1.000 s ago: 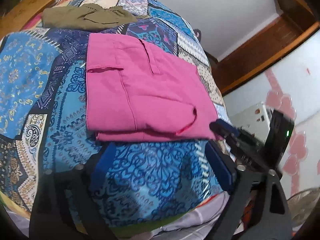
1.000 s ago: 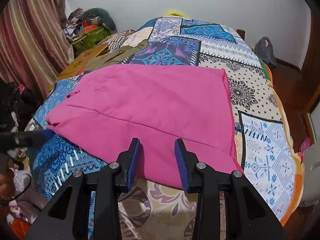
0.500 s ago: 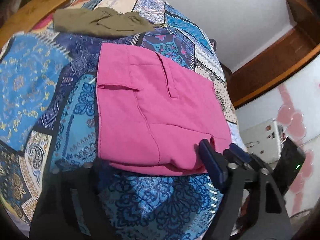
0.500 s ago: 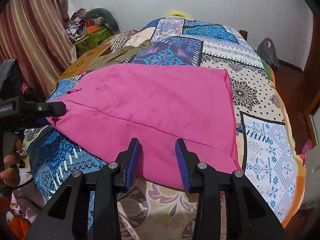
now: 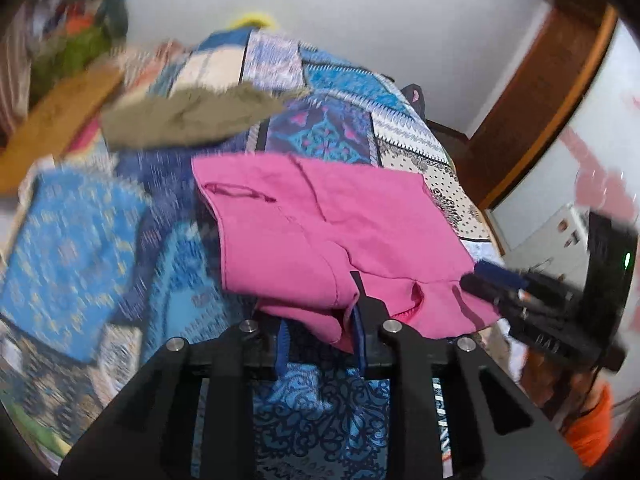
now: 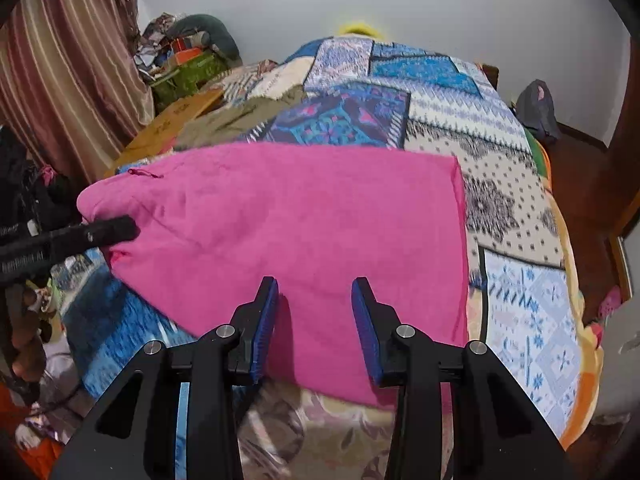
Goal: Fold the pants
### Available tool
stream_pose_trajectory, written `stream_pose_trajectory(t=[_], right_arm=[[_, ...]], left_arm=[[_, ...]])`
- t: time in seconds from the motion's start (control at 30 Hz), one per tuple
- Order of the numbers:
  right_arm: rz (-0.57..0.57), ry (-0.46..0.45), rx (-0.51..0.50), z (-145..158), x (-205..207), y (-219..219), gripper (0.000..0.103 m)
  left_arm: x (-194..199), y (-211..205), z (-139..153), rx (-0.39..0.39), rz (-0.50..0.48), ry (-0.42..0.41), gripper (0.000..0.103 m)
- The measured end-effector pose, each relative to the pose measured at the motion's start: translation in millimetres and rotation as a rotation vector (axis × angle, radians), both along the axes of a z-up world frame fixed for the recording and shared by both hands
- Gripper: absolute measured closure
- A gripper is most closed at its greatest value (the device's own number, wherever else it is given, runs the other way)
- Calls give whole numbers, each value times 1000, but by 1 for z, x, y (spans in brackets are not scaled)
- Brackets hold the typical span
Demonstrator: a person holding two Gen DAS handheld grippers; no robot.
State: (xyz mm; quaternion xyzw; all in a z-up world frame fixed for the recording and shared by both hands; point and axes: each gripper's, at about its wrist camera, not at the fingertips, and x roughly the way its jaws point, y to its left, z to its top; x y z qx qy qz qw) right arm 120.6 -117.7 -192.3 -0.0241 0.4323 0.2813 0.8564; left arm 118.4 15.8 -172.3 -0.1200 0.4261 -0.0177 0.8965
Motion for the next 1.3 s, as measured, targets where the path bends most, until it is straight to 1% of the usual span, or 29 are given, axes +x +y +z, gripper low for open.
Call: stream_pose_trajectory(t=[0.03, 0.13, 0.23, 0.37, 0.43, 0.53, 0.63, 0.73, 0.8, 0.83, 0.93, 1.0, 1.1, 1.13, 1.2, 1.3], right_arm=[[7, -5, 1, 2, 3, 5, 68], [33, -17, 4, 6, 12, 24, 68], [76, 8, 9, 3, 18, 43, 68], [156, 48, -24, -11, 16, 73, 68], [176, 61, -19, -15, 15, 78, 68], [188, 54, -20, -15, 13, 80, 68], [167, 80, 16, -13, 15, 67, 68], [127, 83, 53, -7, 10, 50, 68], [80, 65, 75, -2, 4, 27, 65], [64, 59, 78, -1, 1, 21, 61], [-11, 31, 61, 1, -9, -12, 60], [-53, 26, 49, -1, -16, -33, 60], [-74, 32, -5, -11, -20, -45, 60], [-79, 47, -28, -19, -20, -47, 60], [-82, 96, -17, -34, -19, -49, 60], [-100, 109, 39, -38, -21, -56, 60]], left_arm=[[0, -3, 5, 37, -8, -9, 78], [-3, -7, 17, 97, -32, -36, 78], [-7, -9, 28, 160, -46, -72, 78], [-7, -8, 36, 177, -57, -98, 79], [-8, -11, 40, 192, -73, -111, 80], [-7, -18, 44, 227, -102, -127, 80], [-8, -30, 48, 285, -137, -150, 80], [-7, -40, 51, 330, -172, -160, 80], [-6, -45, 52, 356, -187, -157, 80], [-5, -48, 52, 363, -197, -155, 80], [-3, -51, 53, 363, -213, -155, 80], [0, -54, 55, 348, -225, -154, 80], [3, -61, 57, 336, -245, -157, 80], [5, -66, 58, 336, -257, -162, 80], [6, -76, 60, 342, -277, -169, 80], [10, -91, 61, 352, -303, -177, 80]])
